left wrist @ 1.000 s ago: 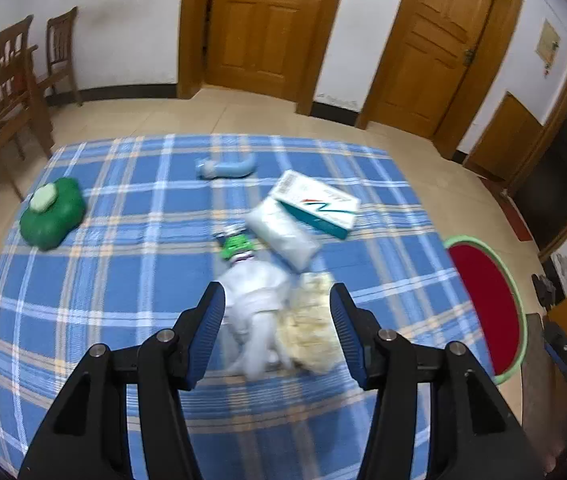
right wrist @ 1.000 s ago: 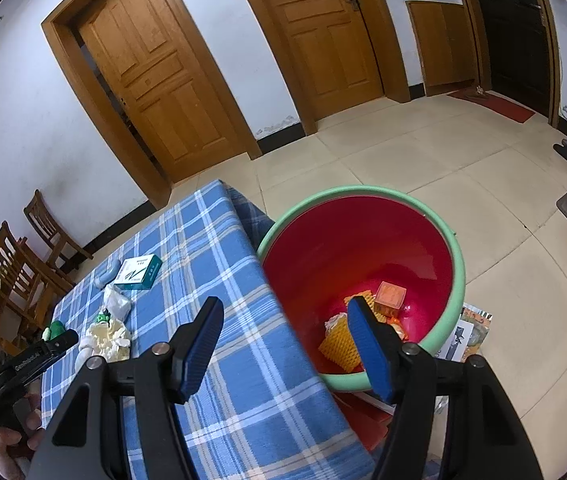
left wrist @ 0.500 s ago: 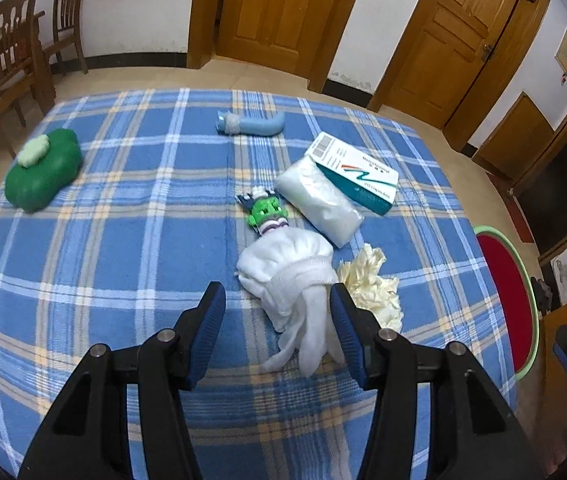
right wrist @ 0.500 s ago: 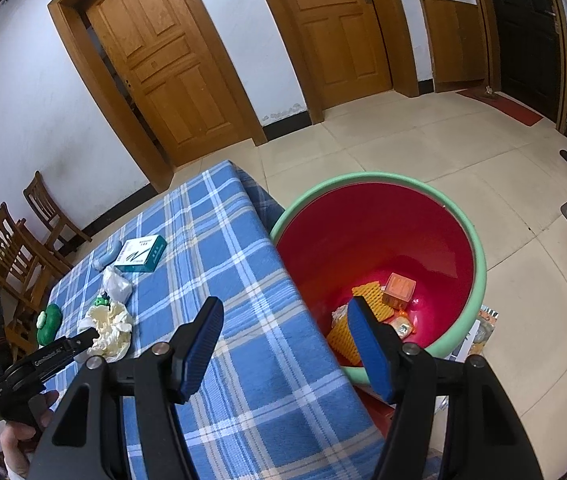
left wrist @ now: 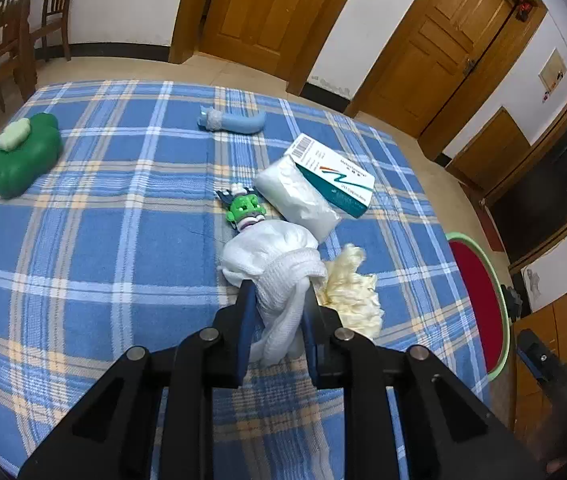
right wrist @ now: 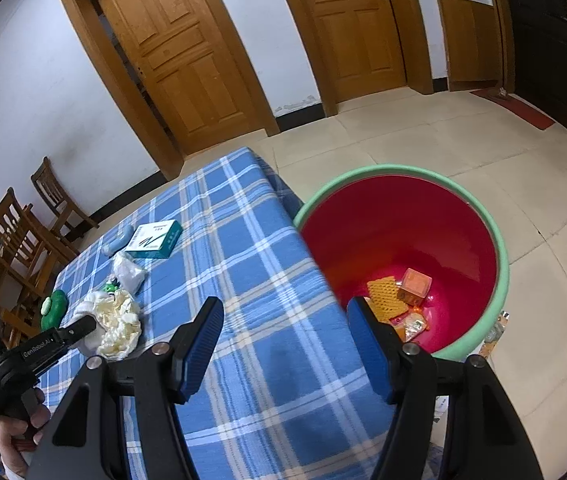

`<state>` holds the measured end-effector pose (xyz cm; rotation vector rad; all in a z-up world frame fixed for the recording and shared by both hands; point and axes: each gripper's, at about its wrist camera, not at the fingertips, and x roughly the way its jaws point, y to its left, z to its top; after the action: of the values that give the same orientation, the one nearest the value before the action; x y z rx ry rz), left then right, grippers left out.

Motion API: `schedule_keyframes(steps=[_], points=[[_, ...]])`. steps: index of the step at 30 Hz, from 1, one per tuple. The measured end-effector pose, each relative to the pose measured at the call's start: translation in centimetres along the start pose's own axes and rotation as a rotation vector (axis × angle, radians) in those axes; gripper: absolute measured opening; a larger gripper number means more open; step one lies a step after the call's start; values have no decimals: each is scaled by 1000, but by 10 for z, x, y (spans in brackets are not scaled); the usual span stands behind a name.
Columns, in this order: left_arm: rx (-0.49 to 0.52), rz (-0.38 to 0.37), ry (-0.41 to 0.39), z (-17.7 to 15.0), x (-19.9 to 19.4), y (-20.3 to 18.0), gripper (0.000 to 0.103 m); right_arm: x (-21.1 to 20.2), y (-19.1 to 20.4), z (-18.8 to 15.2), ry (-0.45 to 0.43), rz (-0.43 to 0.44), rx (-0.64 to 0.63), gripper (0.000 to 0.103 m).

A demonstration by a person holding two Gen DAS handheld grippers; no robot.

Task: Collect trash
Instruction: 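Grasp the white cloth with the left tool, then grasp the cream crumpled glove with the right tool while the left tool holds the white cloth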

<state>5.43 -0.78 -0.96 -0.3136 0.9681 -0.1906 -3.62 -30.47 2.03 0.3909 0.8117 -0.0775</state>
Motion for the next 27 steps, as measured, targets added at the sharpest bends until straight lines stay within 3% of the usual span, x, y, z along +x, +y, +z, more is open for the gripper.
schedule_keyframes(steps=[11,27], points=[[-12,45,-84,4,-36,17,21,14,48,-2,39,72,-83,67],[-75,130,-123,-2,-54,62,21,61,129,-21,131,158,-216,67]])
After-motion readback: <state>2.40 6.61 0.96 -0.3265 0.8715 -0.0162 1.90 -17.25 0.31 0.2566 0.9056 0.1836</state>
